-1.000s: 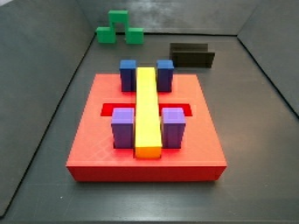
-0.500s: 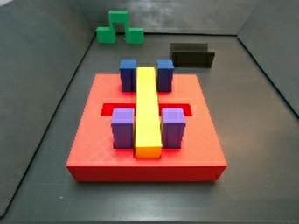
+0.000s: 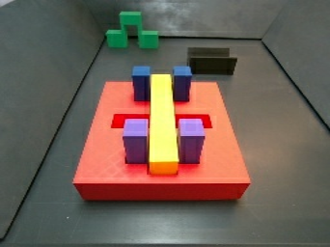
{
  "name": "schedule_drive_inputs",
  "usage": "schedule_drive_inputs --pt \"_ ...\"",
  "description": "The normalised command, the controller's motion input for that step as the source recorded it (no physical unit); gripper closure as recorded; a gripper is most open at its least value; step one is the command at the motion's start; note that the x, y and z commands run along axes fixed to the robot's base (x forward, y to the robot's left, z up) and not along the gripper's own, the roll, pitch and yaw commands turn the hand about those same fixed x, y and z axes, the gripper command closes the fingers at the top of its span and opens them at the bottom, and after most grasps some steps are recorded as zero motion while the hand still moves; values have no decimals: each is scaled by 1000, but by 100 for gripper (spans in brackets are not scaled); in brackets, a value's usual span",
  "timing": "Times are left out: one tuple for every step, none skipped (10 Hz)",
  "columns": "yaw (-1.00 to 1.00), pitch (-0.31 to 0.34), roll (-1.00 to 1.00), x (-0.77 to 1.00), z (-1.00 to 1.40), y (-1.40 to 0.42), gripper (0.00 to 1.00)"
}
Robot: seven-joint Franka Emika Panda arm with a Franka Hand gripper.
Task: Pick up the green object. Move up. Move to above the board. Insert the green object.
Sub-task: Pick up the green object.
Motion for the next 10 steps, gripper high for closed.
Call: schedule_drive_inputs --pt "0 -24 30 -11 -160 71 0" --pt "97 -20 26 0 -226 91 0" --pt "103 -40 13 0 -251 43 0" --pt "63 -50 17 0 -231 0 0" --pt "34 -43 51 -17 -289 0 0" --pt "20 -44 46 0 -303 0 0" --pt "0 -53 57 -106 -311 0 0" --pt "0 -50 40 -166 -297 43 0" --pt "0 -50 20 -71 -300 37 0" --pt "31 -70 23 -54 -323 83 0"
